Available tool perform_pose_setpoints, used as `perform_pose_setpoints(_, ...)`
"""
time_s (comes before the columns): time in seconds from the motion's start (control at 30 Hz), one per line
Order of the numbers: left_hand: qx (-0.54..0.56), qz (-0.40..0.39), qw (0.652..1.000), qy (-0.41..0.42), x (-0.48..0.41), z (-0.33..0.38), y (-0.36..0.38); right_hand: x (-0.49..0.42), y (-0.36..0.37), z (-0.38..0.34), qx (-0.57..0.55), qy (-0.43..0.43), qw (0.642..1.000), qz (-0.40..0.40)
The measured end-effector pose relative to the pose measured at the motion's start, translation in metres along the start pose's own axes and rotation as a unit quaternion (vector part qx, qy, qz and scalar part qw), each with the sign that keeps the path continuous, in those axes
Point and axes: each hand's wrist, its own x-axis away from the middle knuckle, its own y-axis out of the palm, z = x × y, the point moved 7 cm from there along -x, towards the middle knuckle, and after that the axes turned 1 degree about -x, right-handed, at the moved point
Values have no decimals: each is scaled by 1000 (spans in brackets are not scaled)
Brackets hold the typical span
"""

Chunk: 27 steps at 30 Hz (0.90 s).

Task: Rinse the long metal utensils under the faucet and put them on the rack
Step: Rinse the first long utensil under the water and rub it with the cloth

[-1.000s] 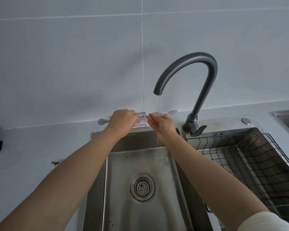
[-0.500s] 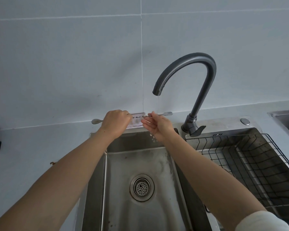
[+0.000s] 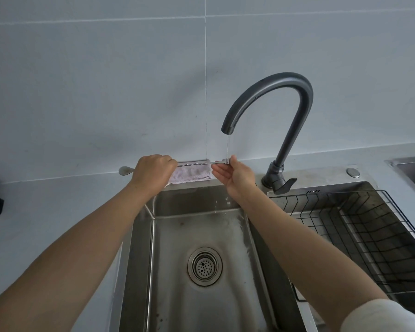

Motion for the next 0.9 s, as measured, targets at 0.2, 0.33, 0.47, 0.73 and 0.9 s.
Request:
perform_pose_setpoints(0.2,-33,10,999,-18,0,-5,0,0,1,-4,-15,-17,1000,2)
perform_pose_setpoints(0.33,-34,10,999,-23,-1,-3,0,0,0,-5,-30,-3,999,13)
perform_pose_setpoints(0.47,-30,21,999,-11,-5,8,-4,0,3,-4,-41,-3,999,30)
perform_pose_setpoints(0.73,-46,25,999,3,-10,13,-4,-3,1,-2,-22,-26,999,-22)
perform_pose_setpoints(0.9,-60,49,997,12,-12,10,-7,-4,0,-2,9,-1,999,-39)
